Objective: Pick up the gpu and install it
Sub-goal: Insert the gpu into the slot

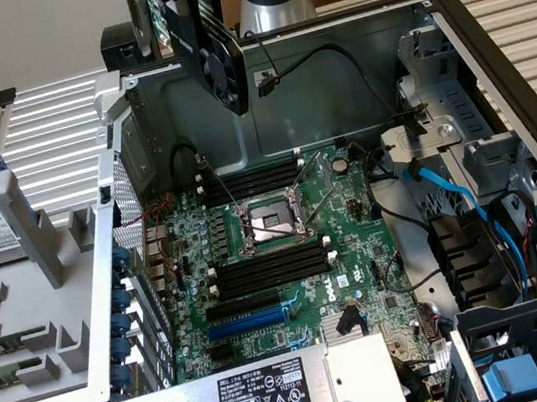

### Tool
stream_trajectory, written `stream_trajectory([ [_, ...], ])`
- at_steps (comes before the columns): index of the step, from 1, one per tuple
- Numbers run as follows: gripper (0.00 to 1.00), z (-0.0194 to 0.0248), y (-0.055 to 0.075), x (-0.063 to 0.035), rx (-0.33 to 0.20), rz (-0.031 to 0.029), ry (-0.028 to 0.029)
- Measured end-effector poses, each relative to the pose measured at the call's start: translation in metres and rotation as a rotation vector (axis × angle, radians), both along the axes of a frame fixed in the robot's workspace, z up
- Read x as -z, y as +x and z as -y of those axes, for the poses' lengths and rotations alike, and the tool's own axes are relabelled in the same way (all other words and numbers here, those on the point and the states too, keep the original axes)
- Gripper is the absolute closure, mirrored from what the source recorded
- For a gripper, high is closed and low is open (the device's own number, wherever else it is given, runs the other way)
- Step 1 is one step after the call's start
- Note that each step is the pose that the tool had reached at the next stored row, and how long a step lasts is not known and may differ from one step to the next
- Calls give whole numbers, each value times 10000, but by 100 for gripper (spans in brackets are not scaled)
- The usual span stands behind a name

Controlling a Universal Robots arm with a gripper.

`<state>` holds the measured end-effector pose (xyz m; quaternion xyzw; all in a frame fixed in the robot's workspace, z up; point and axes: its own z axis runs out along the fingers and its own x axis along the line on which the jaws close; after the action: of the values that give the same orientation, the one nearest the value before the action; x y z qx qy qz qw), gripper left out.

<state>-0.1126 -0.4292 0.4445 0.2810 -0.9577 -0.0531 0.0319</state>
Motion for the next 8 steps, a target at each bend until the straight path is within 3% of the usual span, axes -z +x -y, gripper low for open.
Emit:
stream_trajectory([
  [8,74,0,8,0,-1075,0,1],
])
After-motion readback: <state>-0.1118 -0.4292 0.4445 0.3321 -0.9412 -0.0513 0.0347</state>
